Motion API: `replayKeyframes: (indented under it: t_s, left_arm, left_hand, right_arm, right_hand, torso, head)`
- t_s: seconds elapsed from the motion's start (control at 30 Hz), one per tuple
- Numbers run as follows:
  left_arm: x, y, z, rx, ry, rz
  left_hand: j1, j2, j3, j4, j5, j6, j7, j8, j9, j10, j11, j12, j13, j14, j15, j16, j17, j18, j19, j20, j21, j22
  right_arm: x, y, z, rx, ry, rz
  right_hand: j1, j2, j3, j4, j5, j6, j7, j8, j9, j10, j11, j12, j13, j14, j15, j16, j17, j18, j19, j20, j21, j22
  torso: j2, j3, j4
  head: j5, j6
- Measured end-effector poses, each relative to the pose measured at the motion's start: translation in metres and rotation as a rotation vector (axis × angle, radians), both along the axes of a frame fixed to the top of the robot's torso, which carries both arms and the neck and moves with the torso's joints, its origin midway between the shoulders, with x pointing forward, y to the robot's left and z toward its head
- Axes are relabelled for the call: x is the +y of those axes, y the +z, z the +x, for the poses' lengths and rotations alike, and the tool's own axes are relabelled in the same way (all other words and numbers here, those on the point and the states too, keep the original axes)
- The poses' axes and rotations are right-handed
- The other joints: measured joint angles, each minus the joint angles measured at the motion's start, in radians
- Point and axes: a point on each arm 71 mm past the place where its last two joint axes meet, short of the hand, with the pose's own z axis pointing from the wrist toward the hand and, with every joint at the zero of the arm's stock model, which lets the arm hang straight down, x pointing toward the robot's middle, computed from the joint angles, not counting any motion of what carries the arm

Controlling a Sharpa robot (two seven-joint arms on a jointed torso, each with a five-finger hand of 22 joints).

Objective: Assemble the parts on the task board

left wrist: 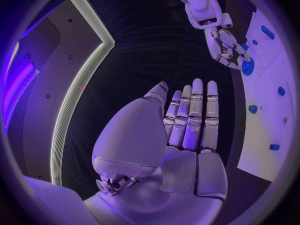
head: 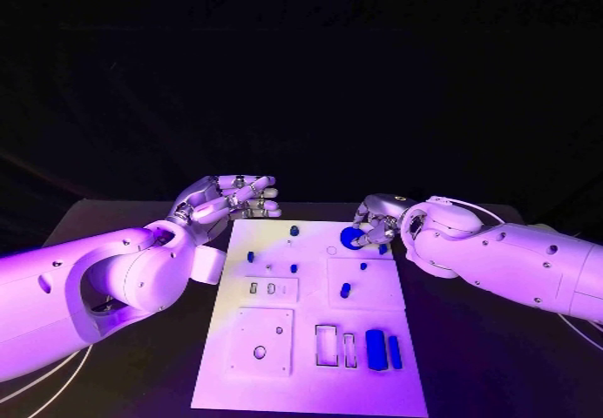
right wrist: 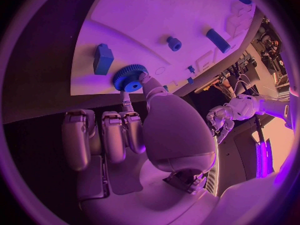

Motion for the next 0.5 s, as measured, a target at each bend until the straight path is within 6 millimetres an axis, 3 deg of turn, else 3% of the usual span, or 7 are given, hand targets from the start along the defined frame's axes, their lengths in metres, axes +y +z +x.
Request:
replayKeyframes:
  t_s: [0.2, 0.37, 0.5]
  left_arm:
    - [0.0, -0.0001, 0.0, 0.001, 0.0, 0.0]
    - [0.0001, -0.0001, 0.0, 0.001, 0.0, 0.001]
    - [0.0002, -0.0001, 0.0, 0.002, 0.0, 0.001]
  left_hand:
    - [0.0, 0.0, 0.0, 0.0, 0.0, 0.0, 0.0, 0.0, 0.0, 0.0, 0.0, 0.0, 0.0, 0.0, 0.0, 0.0, 0.0, 0.0, 0.0, 0.0, 0.0, 0.0]
    - [0.0, 0.0, 0.003, -0.003, 0.0, 0.0, 0.0, -0.004, 0.0, 0.004, 0.004, -0.006, 0.0, 0.0, 0.0, 0.0, 0.002, 0.0, 0.0, 0.0, 0.0, 0.0]
    - [0.0, 0.0, 0.003, -0.003, 0.0, 0.0, 0.0, -0.004, 0.0, 0.004, 0.004, -0.006, 0.0, 0.0, 0.0, 0.0, 0.003, 0.0, 0.0, 0.0, 0.0, 0.0]
  right_arm:
    - [0.0032, -0.0007, -0.0032, -0.04, 0.02, -0.019]
    - [0.006, -0.001, -0.006, -0.083, 0.032, -0.03]
    - [0.008, 0.0009, -0.0081, -0.12, 0.036, -0.029]
  right_hand:
    - [0.0, 0.0, 0.012, -0.004, -0.008, 0.021, -0.012, 0.01, 0.005, 0.0, -0.007, 0.004, 0.0, 0.003, -0.003, 0.0, 0.0, 0.0, 0.0, 0.0, 0.004, 0.0]
    - [0.0, 0.0, 0.024, 0.0, 0.026, 0.025, -0.015, 0.01, 0.006, 0.0, -0.014, 0.006, 0.0, 0.0, -0.008, 0.0, 0.0, 0.0, 0.004, -0.004, 0.008, 0.0]
    - [0.0, -0.001, 0.025, 0.0, 0.028, 0.025, -0.015, 0.01, 0.006, 0.0, -0.014, 0.009, 0.0, 0.0, -0.008, 0.0, 0.0, 0.0, 0.004, -0.004, 0.008, 0.0]
  torso:
    - [0.0, 0.0, -0.0002]
    - [0.0, 0.0001, -0.0001]
    - [0.0, 0.0001, -0.0001]
  head:
    - [0.0, 0.001]
    - [-0.001, 0.002]
    - [0.0, 0.004]
